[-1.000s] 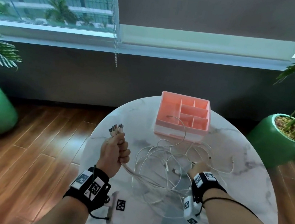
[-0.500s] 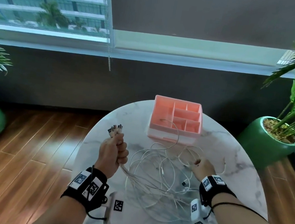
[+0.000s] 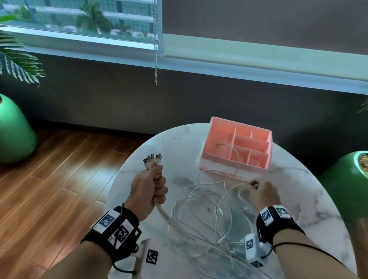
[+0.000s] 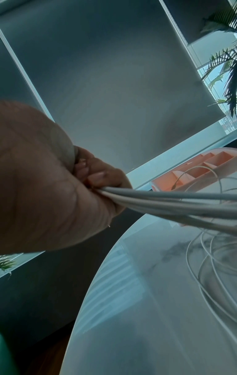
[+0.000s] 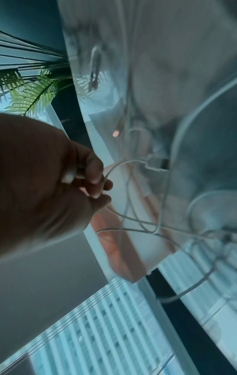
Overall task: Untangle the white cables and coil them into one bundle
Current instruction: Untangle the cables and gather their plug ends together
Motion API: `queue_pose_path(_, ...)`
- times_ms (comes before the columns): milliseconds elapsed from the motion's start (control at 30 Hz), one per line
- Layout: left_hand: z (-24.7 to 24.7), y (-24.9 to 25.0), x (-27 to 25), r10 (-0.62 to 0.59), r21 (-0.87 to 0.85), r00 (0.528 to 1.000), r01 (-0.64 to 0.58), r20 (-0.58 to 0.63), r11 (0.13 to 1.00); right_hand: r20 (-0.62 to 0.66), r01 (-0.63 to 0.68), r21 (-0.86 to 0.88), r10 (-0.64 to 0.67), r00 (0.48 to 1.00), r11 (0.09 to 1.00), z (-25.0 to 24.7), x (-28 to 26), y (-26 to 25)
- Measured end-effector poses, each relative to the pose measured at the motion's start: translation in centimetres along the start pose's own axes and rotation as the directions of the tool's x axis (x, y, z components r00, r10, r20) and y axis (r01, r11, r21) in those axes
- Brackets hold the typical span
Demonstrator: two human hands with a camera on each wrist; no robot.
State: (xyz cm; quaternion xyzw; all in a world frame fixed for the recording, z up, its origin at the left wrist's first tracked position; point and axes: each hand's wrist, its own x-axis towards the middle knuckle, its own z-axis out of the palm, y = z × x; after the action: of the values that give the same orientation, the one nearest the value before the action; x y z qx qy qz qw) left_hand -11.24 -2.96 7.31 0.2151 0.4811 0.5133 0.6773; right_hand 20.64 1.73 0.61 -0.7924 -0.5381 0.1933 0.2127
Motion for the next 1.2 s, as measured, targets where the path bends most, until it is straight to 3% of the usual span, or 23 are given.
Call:
queue_pose_path(167,1.9,0.0,0.6,0.007,0.01,0.998,-0.008,0.058,1.0,-0.12,0.331,0.192,-0.313,0.942,0.924,-6.5,-0.8,-4.7)
queue_pose_path(333,4.2,0.4,0.6,0.017,0.033,0.988,-0.023,0.153,0.999,-0.351,0.511,0.441,-0.382,0.855,0.738,-11.7,-4.0,-9.2)
queue_pose_path(433,5.5,0.2,0.4,0.009,0.043,0.976,-0.019,0.218,0.999,-0.329,0.468,0.75,-0.351,0.877,0.467,-13.2,-6.4,-11.5)
queue_pose_path(500,6.4,-0.2,0.1,-0.019,0.051,0.967,0.006,0.253,0.999,-0.243,0.324,0.912,-0.304,0.921,0.253,-12.7,-8.0,-12.4)
queue_pose_path(567,7.2,-0.9,-0.3,-0.045,0.047,0.957,0.033,0.287,0.998,-0.154,0.208,0.963,-0.283,0.947,0.17,-11.0,-9.4,-12.6)
queue_pose_path(667,8.1,-2.1,-0.9,-0.053,0.021,0.939,0.049,0.341,0.999,-0.056,0.138,0.956,-0.301,0.952,0.258,-7.8,-11.1,-12.1)
queue_pose_path(800,8.5,-2.8,-1.4,-0.041,0.016,0.89,0.038,0.455,0.999,0.151,-0.048,0.956,-0.345,0.926,0.288,-5.4,-12.9,-11.4)
queue_pose_path(900,8.7,-3.0,-1.7,-0.025,0.023,0.868,0.016,0.496,1.0,0.251,-0.124,0.907,-0.281,0.926,0.402,-4.5,-13.6,-10.4)
queue_pose_path(1067,8.3,-3.5,-1.1,0.059,-0.026,0.918,-0.053,0.391,0.998,0.232,-0.097,0.786,-0.147,0.962,0.61,-3.5,-13.9,-8.6)
queue_pose_path(1200,8.4,-3.9,-1.4,0.06,0.058,0.913,-0.091,0.403,0.994,0.092,0.027,0.781,-0.157,0.983,0.623,-4.0,-13.8,-9.3)
